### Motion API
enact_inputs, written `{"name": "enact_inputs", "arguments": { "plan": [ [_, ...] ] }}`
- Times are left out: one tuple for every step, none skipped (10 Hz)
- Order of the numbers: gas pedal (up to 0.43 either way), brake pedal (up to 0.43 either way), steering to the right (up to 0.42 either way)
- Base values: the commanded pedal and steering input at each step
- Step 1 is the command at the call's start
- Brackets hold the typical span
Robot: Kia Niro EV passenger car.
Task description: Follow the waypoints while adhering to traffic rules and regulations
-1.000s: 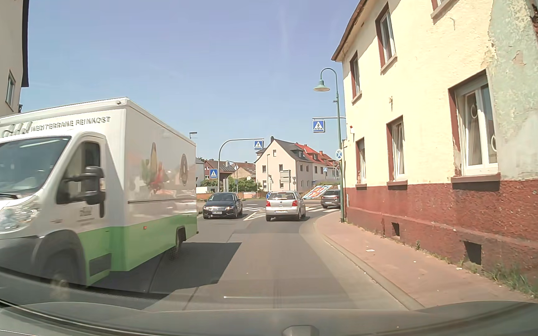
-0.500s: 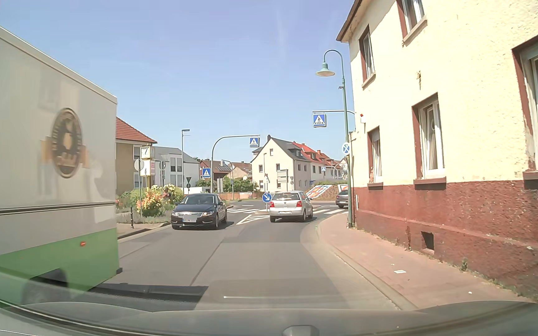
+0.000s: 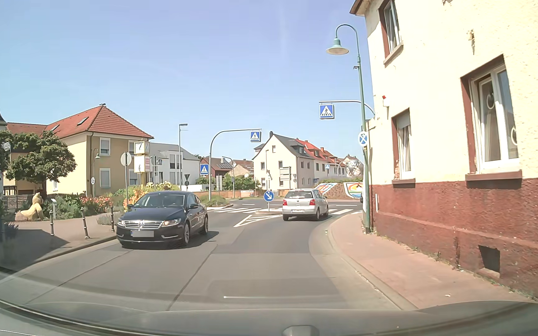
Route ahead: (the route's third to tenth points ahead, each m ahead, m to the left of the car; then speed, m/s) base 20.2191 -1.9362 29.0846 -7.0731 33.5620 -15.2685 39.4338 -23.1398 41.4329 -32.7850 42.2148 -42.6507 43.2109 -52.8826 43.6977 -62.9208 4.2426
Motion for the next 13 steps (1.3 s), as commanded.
{"name": "enact_inputs", "arguments": {
  "plan": [
    [0.0, 0.0, -0.035],
    [0.0, 0.0, -0.036],
    [0.0, 0.0, -0.036],
    [0.0, 0.0, -0.033],
    [0.0, 0.0, -0.029],
    [0.0, 0.0, -0.021],
    [0.0, 0.0, -0.015],
    [0.0, 0.0, -0.01],
    [0.0, 0.0, -0.005],
    [0.0, 0.0, 0.0],
    [0.0, 0.0, 0.002],
    [0.0, 0.0, 0.003],
    [0.0, 0.0, 0.004]
  ]
}}
